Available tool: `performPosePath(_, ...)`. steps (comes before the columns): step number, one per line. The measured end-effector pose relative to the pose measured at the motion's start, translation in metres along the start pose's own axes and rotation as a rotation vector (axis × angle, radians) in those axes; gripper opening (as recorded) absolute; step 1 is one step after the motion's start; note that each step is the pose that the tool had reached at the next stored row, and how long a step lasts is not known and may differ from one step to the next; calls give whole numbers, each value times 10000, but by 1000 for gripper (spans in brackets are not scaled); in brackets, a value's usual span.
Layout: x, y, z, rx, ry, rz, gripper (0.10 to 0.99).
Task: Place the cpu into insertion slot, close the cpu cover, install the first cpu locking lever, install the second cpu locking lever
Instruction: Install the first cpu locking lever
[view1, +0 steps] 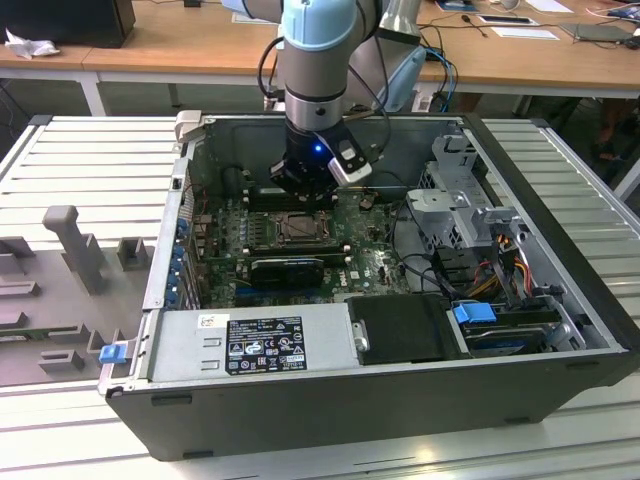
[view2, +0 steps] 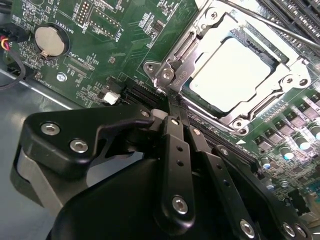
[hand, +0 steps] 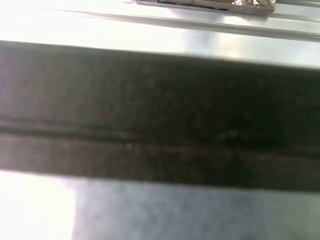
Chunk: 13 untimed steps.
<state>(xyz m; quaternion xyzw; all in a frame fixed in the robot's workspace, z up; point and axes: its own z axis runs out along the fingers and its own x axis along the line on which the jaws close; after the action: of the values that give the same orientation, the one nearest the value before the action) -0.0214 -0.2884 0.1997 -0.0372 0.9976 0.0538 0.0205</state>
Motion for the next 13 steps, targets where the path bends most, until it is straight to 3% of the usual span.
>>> performPosePath(2,0,0,0,-70,-4,-7,106)
performPosePath(6,-3,5,-23,-91,-10,-16,106)
performPosePath(13,-10,21,-198,-77,-3,-17,106)
